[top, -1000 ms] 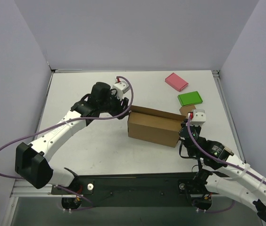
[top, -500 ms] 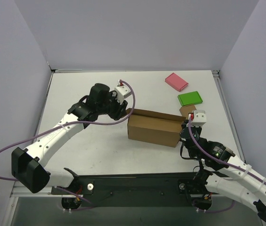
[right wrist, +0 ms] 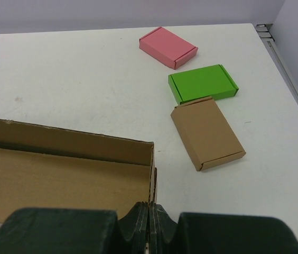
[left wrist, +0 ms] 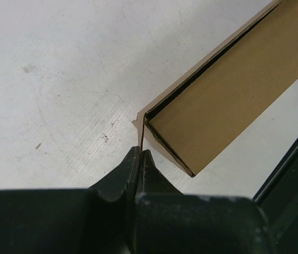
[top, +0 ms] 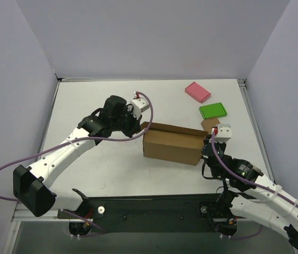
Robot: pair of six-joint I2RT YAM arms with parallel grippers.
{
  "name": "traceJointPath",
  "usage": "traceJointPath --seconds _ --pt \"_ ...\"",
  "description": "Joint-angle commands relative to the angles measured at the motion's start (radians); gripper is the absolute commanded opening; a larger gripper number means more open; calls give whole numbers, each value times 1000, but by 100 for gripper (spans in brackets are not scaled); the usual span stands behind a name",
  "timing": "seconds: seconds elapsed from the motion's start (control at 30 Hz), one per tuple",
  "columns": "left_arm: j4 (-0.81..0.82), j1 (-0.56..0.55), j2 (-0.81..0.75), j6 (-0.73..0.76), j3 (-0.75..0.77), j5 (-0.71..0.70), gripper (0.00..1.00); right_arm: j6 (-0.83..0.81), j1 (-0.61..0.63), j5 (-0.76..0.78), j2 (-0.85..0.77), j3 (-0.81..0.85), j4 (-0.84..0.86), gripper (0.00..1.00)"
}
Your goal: Fold the paper box
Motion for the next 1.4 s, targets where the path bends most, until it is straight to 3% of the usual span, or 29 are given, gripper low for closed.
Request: traceJointPath --seconds 0.0,0.1,0.4,0.73,1.07,1.37 --pt "-21 -6 25 -183 71 -39 0 24 13 -2 31 -27 -96 0" --pt "-12 -6 42 -362 90 -37 0 30 18 4 40 -27 -94 0" --pt "-24 -63 68 -499 131 -77 0 51 30 27 66 -35 -96 0" --pt "-72 -66 131 -512 213 -59 0 60 44 53 103 -49 -91 0" --pt "38 -69 145 -581 136 -63 0 86 61 46 138 -61 -87 0" --pt "-31 -72 154 -510 147 -151 0 105 65 23 123 -21 -123 0"
